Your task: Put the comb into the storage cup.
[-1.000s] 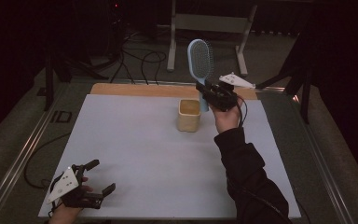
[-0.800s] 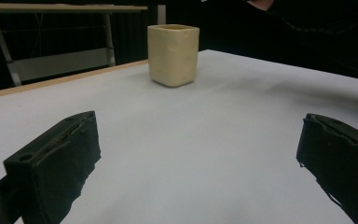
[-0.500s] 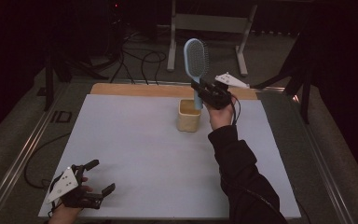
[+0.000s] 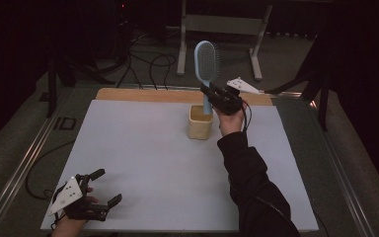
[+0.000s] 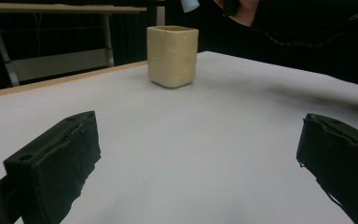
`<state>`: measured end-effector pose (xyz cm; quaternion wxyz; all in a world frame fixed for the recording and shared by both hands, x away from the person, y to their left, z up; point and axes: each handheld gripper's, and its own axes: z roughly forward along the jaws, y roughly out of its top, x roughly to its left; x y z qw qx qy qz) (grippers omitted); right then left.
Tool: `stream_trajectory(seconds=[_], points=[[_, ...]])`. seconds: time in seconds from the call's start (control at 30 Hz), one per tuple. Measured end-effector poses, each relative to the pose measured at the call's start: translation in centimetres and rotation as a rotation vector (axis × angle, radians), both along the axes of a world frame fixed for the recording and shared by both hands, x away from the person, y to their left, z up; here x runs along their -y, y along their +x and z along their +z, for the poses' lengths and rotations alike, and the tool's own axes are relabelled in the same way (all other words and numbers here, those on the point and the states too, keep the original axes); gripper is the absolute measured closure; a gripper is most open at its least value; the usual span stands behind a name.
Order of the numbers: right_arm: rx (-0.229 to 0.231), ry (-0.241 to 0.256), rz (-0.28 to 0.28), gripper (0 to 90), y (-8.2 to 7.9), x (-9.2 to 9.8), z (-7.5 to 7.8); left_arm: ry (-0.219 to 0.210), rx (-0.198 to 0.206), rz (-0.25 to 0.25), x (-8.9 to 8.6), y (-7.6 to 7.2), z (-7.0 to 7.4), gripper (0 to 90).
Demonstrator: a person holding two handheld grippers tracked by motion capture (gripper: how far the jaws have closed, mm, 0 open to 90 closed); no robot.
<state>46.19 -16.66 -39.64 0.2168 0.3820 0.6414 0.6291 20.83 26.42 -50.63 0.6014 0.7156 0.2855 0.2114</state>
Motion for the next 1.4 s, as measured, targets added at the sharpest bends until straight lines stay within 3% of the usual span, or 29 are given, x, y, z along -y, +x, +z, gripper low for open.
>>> stream_trajectory(seconds=[0.5,1.3,1.4], points=[[-0.004,0.033,-0.009,70.6,0.9,0.0,-2.6,-0.001,-0.002,-0.004,0.0,0.0,0.0,0.0],[-0.023,-0.022,0.001,70.5,1.4,-0.6,-5.2,0.004,-0.009,-0.006,0.1,0.1,-0.2,0.0],[-0.023,-0.062,0.003,70.5,1.2,-0.7,-5.3,0.004,-0.010,-0.007,0.1,0.2,-0.2,0.0]])
